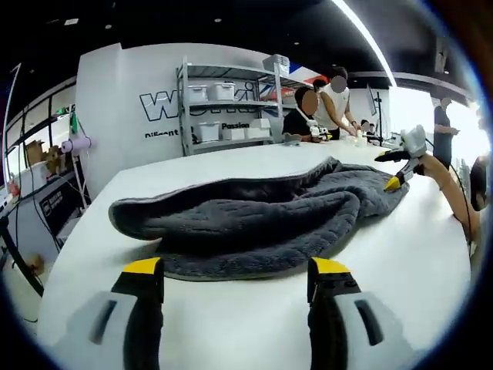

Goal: Fold the towel on the table until its edges align and the towel forms a compact rectangular stack.

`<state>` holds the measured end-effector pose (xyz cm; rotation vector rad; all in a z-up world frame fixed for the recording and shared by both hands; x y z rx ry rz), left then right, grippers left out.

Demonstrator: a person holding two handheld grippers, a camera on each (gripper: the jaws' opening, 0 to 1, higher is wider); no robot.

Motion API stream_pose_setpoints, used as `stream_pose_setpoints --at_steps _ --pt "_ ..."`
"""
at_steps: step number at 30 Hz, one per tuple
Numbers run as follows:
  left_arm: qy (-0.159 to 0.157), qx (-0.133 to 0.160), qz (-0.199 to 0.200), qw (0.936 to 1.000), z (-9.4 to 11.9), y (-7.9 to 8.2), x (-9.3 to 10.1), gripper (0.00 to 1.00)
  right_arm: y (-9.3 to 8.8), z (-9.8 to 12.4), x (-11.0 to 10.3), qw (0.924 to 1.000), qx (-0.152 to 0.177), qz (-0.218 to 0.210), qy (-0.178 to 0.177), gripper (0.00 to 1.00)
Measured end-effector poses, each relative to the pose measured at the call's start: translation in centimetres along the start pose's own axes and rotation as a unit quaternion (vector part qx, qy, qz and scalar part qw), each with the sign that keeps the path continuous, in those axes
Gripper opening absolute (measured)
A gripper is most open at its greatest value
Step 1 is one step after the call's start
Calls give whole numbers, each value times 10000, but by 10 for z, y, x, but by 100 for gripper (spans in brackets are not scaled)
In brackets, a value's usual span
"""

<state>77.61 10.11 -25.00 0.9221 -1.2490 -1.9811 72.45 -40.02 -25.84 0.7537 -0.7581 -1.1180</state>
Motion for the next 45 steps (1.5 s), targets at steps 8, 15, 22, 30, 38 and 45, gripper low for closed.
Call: stream_pose_setpoints --at_steps 8,15,22,30,38,45 --pt "268 -103 223 9993 -11 -13 -29 67 -1 -1 -1 10000 -19 26 1 99" --pt "195 -204 134 9995 -27 -19 -25 59 0 0 -1 10000 13 54 2 99" --pt "309 -323 48 9990 -37 -23 -38 38 -1 -1 -4 9998 -55 179 24 99" --pt "283 -468 5 9985 -44 -30 -42 29 2 2 -4 9999 18 166 -30 97" --pt "158 -495 -73 9986 -46 -31 -36 16 1 1 -5 9999 -12 156 -3 97" --pt "92 -589 -301 9978 -45 -28 -29 6 1 2 -6 9999 -4 141 4 97"
Point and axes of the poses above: the point that each gripper's makers call its tool centre point, and the gripper's own axes: z roughly backward along the fingers, x roughly to its right, y roughly out of its top, the point moved 5 cm from there along z, roughly backward along the fingers, and after that the axes turned 12 degrees about -z, right-handed, at the moved point
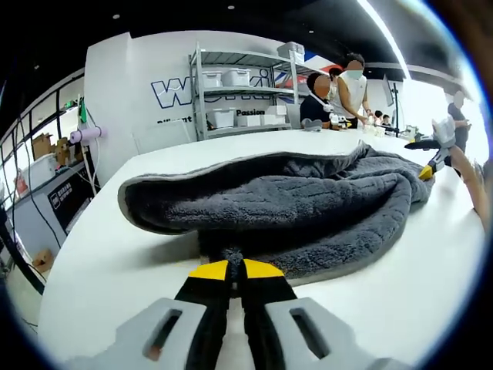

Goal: Fold the towel on the table until its edges align and the towel forms a compact rectangular stack.

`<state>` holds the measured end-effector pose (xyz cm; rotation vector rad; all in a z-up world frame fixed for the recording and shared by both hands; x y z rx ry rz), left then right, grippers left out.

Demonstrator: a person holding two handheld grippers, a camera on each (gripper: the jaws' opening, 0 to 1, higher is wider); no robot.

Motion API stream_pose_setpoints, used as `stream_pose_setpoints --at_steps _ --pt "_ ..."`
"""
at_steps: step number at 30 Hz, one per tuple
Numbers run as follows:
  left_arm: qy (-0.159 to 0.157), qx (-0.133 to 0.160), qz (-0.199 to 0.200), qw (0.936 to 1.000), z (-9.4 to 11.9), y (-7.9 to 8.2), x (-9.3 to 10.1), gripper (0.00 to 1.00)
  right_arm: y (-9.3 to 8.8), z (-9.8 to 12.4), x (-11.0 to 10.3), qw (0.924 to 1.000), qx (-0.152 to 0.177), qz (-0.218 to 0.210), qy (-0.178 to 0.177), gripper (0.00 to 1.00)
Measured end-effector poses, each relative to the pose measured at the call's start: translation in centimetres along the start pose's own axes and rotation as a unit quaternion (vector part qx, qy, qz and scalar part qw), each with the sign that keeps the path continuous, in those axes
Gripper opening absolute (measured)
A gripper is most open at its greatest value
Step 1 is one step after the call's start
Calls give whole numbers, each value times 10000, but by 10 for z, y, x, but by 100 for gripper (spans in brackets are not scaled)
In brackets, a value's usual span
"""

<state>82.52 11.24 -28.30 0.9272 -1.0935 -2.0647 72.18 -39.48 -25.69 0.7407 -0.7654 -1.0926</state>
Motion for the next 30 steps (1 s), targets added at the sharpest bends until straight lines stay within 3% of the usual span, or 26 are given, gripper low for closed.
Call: stream_pose_setpoints --at_steps 3,8,15,23,30 --pt "42 -43 26 10000 5 3 1 5 0 0 0 10000 -1 -1 1 97" --pt "-24 442 330 9985 24 27 -4 4 1 2 0 10000 21 2 -2 97" --pt "39 811 299 9963 52 50 -14 5 1 3 0 10000 26 -8 -23 97" --pt "342 1452 299 9884 91 78 -23 5 1 2 2 10000 16 -5 -51 97" --pt "474 1692 143 9843 113 97 -21 5 1 1 3 10000 1 -6 -55 97"
Point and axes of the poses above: the point that each gripper's makers call its tool centre point, and the gripper's own axes: z roughly backward along the fingers, x roughly to its right, y roughly out of its top, the point moved 5 cm from there along z, roughly backward along the fingers, and after that the axes turned 12 degrees about -z, right-handed, at the moved point
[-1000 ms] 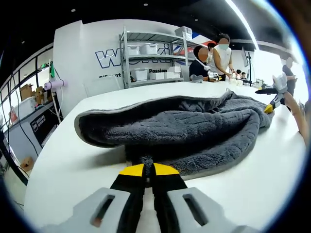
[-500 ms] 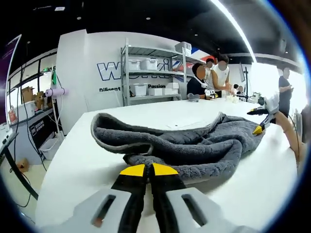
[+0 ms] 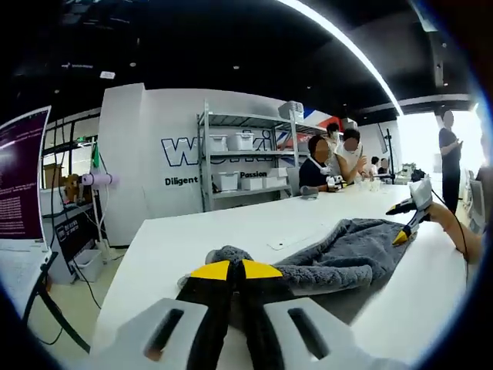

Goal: Fold the towel on the table until its edges align and the towel forms a compact rectangular stack.

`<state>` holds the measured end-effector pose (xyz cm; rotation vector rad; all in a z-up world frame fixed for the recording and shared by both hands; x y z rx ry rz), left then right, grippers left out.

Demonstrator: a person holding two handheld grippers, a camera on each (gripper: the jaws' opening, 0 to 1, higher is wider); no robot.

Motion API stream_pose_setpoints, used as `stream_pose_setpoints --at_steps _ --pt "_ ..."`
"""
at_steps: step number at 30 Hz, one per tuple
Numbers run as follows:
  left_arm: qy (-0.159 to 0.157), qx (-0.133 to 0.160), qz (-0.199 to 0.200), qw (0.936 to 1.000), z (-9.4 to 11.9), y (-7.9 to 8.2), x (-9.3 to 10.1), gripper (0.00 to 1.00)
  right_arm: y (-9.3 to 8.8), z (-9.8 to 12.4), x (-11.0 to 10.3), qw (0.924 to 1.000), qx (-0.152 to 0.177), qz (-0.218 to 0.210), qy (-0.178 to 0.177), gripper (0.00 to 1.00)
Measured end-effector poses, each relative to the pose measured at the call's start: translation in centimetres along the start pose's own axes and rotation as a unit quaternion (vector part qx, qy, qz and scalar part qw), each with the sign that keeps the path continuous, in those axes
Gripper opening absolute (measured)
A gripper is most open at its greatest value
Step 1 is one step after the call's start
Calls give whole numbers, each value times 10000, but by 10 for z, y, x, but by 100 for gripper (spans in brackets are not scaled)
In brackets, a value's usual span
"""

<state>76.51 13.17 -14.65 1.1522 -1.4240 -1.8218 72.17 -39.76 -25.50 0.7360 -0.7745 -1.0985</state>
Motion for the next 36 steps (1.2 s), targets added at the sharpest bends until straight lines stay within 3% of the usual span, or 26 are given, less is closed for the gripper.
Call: stream_pose_setpoints --at_steps 8,12,19,24,30,36 --pt "294 -189 -505 9981 19 16 0 5 0 2 0 10000 25 -1 -5 97" --pt "488 -428 -660 9957 33 13 -5 5 1 3 1 10000 51 -15 -2 97" --pt "728 -1106 -692 9888 66 -24 -15 5 2 5 1 10000 79 -13 -22 97" --pt "780 -1582 -719 9817 77 -56 -10 6 2 5 0 10000 53 -7 -7 97" --pt "901 -2148 -882 9685 80 -90 -8 6 1 3 -1 10000 31 -15 23 97" --pt "890 -2487 -942 9599 79 -115 -4 7 2 4 -2 10000 31 -11 37 97"
Point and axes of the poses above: the point that each gripper's makers call its tool centre point, and the gripper's own axes: z roughly backward along the fingers, x roughly to its right, y roughly out of its top, the point moved 5 cm from there along z, roughly backward along the fingers, and after that the axes turned 12 degrees about -z, right-handed, at the moved point
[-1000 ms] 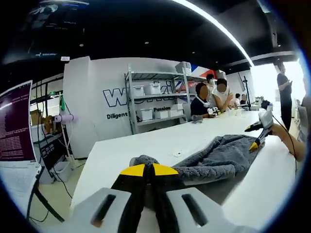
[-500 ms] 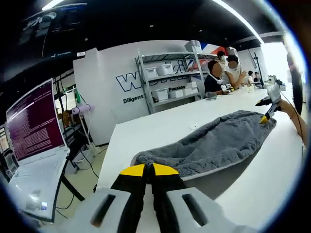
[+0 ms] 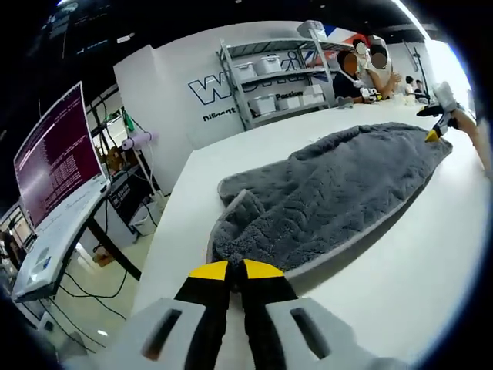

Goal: Fold the towel on the table until its edges align and the towel forms a compact rectangular stack.

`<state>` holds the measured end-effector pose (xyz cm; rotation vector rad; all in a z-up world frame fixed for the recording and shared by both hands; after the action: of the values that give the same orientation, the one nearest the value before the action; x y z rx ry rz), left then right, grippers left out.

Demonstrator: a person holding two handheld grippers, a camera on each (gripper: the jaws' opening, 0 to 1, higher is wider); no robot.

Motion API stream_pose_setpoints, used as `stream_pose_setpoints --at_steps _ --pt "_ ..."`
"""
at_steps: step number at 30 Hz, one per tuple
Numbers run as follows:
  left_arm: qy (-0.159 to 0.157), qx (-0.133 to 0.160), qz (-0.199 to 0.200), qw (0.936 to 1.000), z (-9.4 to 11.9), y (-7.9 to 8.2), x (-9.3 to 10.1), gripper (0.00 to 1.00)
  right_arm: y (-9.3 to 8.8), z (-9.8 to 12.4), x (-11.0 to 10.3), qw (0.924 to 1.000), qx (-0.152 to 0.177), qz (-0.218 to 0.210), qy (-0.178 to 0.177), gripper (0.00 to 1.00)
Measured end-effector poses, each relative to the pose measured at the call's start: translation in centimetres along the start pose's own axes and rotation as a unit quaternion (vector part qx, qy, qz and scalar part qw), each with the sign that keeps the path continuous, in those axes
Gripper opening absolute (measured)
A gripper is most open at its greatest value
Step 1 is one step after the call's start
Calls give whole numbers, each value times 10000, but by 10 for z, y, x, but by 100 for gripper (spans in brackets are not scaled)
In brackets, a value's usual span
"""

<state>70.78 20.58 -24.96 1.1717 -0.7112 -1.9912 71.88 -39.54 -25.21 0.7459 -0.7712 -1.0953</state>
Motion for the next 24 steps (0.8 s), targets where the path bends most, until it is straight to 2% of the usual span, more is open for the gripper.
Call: stream_pose_setpoints --at_steps 4,6,10,14,16,20,22,23,24 --pt "31 -89 -121 9999 -2 -5 7 11 0 0 -1 10000 -6 0 4 97" --pt "156 6 -264 9995 0 -1 8 19 -1 -1 -1 10000 -24 4 1 97" --pt "231 71 -268 9993 7 6 5 25 -1 -1 0 10000 -57 8 -6 97" --pt "228 261 -119 9993 19 19 5 47 -1 -1 0 10000 -59 4 -14 97" --pt "128 413 -20 9991 22 30 8 56 -1 -2 0 10000 -67 6 -11 97" --pt "-68 941 -24 9955 27 62 15 60 -2 -2 0 10000 -79 11 -12 97" --pt "-277 1314 -41 9909 27 84 21 61 -2 -2 0 10000 -86 11 -15 97" --pt "-366 1431 1 9890 27 91 23 61 -2 -2 0 10000 -87 13 -20 97" --pt "-571 1655 101 9845 25 103 27 63 -2 -2 1 10000 -89 14 -22 97"
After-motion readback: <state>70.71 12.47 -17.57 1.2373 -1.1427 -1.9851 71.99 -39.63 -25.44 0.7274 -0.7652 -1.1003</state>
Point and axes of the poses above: the point that each gripper's makers call its tool centre point, and the gripper's own axes: z roughly backward along the fingers, x roughly to its right, y roughly out of its top, the point moved 5 cm from there along z, roughly backward along the fingers, and after that the axes turned 12 degrees about -z, right-handed, at the moved point
